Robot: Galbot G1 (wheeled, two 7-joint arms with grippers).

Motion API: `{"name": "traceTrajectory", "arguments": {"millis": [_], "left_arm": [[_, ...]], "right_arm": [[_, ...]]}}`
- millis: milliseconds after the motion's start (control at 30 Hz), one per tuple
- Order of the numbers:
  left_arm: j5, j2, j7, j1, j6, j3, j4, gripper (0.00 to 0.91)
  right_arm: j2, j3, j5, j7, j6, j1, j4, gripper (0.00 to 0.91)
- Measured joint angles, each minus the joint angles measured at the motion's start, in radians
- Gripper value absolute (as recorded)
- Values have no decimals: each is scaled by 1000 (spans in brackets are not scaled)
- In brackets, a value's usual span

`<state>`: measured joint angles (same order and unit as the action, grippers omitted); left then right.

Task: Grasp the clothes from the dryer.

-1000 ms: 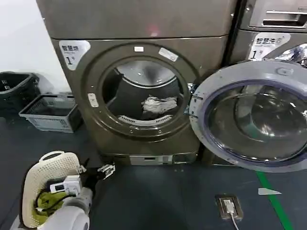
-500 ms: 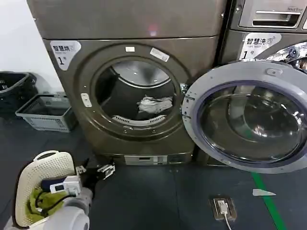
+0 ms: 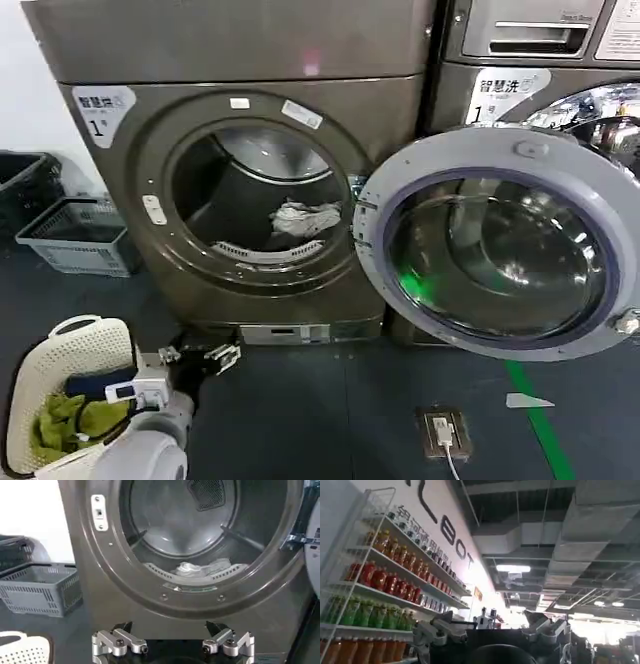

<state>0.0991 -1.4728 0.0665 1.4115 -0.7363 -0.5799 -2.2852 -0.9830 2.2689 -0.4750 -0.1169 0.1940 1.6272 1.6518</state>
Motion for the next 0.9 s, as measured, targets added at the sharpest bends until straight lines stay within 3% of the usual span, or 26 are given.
{"name": "traceTrajectory", "arguments": {"millis": [900], "left_arm": [[-20, 3, -14, 3, 0, 2, -6, 907]], "right_arm": [[-11, 19, -44, 50, -16, 11, 1, 907]]}}
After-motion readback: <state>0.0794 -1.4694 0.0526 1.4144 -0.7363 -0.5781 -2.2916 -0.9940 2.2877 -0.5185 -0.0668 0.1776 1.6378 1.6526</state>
